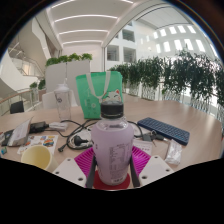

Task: Pour water

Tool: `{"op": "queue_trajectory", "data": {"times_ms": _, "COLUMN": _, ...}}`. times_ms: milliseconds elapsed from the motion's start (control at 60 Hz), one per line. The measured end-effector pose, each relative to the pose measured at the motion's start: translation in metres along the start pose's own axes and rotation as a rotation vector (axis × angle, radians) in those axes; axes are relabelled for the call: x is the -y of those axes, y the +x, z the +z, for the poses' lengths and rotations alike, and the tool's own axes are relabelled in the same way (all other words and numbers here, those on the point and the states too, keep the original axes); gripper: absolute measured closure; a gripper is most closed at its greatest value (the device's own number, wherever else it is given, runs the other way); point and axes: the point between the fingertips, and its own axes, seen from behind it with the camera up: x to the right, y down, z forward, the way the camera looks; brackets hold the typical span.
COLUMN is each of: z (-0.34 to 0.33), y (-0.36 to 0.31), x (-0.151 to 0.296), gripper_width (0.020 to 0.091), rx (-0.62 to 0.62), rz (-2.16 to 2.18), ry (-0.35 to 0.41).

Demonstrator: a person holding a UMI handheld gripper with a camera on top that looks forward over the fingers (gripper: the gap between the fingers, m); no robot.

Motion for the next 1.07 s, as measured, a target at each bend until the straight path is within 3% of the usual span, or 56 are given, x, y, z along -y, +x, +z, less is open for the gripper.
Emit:
{"op": "queue_trajectory", "data": {"times_ms": 133, "z": 0.003, "y": 0.002, "x": -0.001, "gripper_width": 0.0573, "rx": -0.002, "rz": 0.018, "ry": -0.018}}
{"op": "queue_trajectory", "data": {"times_ms": 233, "z": -0.003, "y": 0.000, "x": -0.008, "gripper_width": 0.0522, "rx": -0.001, "rz": 0.020, "ry": -0.065}}
{"op": "queue_trajectory", "data": {"times_ms": 283, "z": -0.011, "y": 0.001, "x": -0.020, "gripper_width": 0.0389, "rx": -0.014, "rz": 0.028, "ry": -0.142}}
{"op": "queue_trajectory", "data": {"times_ms": 317, "z": -0.019, "y": -0.002, "x": -0.020, "gripper_width": 0.0274, "rx": -0.009, "rz": 0.036, "ry": -0.163}}
{"op": "queue_trajectory", "data": {"times_ms": 333, "z": -0.024, "y": -0.003, "x": -0.018, "gripper_width": 0.0250, "rx": -0.005, "rz": 0.040, "ry": -0.164}}
{"op": "queue_trajectory", "data": {"times_ms": 417, "z": -0.060, "y": -0.005, "x": -0.017, "gripper_width": 0.0278, "rx": -0.005, "rz": 0.047, "ry": -0.164}}
{"op": "queue_trajectory", "data": {"times_ms": 667, "z": -0.206, "y": -0.022, "x": 0.010, "gripper_width": 0.0267, "rx": -0.034, "rz": 0.029, "ry": -0.126}}
{"op": "queue_trajectory", "data": {"times_ms": 850, "z": -0.360, "y": -0.081, "x": 0.049, "gripper_width": 0.0268, "rx": -0.052, "rz": 0.064, "ry": -0.069}}
{"op": "queue_trajectory", "data": {"times_ms": 1067, "z": -0.496, "y": -0.130, "x": 0.064, "gripper_width": 0.0270, "rx": -0.061, "rz": 0.074, "ry": -0.039}}
